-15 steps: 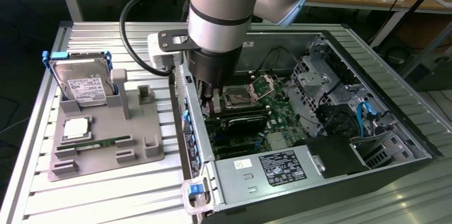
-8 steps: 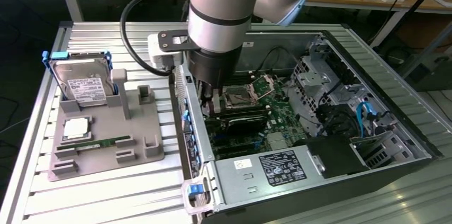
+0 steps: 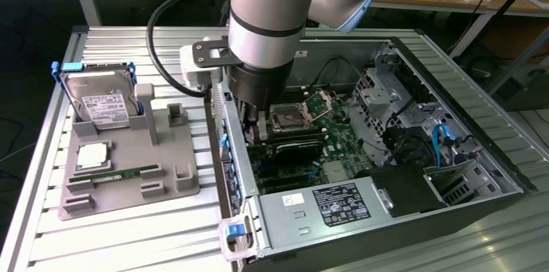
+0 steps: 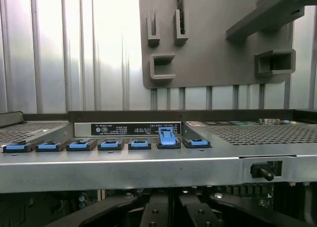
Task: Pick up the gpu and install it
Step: 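Press down on the gpu until it lock into place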
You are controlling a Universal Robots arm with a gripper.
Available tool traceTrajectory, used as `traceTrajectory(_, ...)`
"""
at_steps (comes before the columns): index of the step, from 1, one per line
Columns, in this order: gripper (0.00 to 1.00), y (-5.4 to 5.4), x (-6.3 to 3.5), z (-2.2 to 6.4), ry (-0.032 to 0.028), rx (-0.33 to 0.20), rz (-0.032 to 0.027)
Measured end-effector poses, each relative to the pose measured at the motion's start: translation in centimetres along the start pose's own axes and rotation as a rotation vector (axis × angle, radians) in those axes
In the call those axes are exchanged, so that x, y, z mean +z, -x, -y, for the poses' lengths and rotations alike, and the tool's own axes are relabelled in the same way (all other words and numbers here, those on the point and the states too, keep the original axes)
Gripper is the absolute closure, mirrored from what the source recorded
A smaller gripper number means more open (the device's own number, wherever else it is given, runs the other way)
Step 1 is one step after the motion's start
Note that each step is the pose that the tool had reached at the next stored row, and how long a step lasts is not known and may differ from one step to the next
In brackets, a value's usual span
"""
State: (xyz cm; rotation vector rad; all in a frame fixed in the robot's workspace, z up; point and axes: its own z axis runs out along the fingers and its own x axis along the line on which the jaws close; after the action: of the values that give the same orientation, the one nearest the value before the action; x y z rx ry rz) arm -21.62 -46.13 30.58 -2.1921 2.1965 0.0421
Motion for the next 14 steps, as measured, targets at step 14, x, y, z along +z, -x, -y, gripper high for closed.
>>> traceTrajectory(14,0.89,0.1,-1.11,2.02,0.0104,0.000,0.0004)
